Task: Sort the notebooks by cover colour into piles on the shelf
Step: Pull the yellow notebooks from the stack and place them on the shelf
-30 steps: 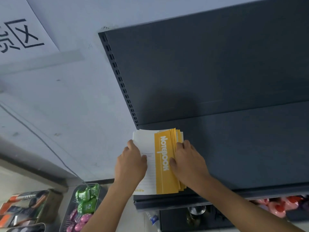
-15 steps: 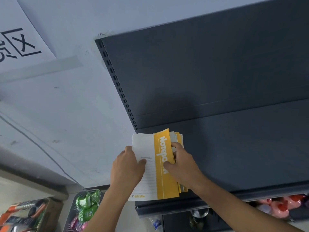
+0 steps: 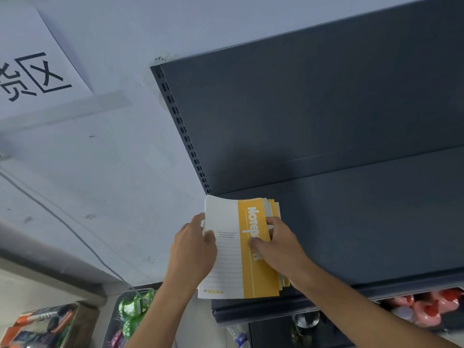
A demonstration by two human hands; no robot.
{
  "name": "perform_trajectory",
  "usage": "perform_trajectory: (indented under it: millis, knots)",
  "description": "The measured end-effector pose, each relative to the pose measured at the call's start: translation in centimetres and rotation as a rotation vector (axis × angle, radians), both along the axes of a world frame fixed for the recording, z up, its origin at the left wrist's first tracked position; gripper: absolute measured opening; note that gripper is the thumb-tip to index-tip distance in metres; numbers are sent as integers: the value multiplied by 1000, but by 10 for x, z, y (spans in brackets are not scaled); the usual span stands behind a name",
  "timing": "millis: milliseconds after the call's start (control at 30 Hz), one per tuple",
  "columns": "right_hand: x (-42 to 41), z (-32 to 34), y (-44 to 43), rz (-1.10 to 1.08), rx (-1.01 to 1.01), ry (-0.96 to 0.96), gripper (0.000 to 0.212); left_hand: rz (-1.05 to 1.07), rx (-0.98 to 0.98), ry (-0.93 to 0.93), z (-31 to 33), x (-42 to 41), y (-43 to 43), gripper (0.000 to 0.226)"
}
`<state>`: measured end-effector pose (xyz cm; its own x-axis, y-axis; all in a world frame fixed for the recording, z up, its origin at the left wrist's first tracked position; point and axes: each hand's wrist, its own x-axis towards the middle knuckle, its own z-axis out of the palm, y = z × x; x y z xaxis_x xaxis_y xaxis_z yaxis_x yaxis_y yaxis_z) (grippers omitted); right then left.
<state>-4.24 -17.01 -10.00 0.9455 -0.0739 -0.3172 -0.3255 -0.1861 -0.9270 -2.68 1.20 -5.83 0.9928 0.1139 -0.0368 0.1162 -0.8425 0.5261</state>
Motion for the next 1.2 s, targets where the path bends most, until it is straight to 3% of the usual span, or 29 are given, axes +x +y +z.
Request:
perform_trajectory:
  millis: [200, 367, 600, 767, 967, 1200]
  knots:
    - [-4, 13, -4, -15, -174, 8, 34, -113, 28, -30, 1, 3, -3, 36]
    - [-11, 34, -30, -54, -450, 58, 15, -227, 85, -47, 2, 11, -26, 24]
    - [-37, 63, -93, -173, -716, 110, 20, -430, -24, -99, 8, 9, -93, 28]
    - [-67, 76, -140, -301, -751, 113, 17, -585, -34, -160, 20, 2, -150, 25]
    - [-108, 86, -213, -425, -849, 79, 26, -757, -7, -170, 33, -12, -238, 20]
    - [-160, 78, -332, -531, -942, 6, 24, -833, 48, -209, 36, -53, -371, 24]
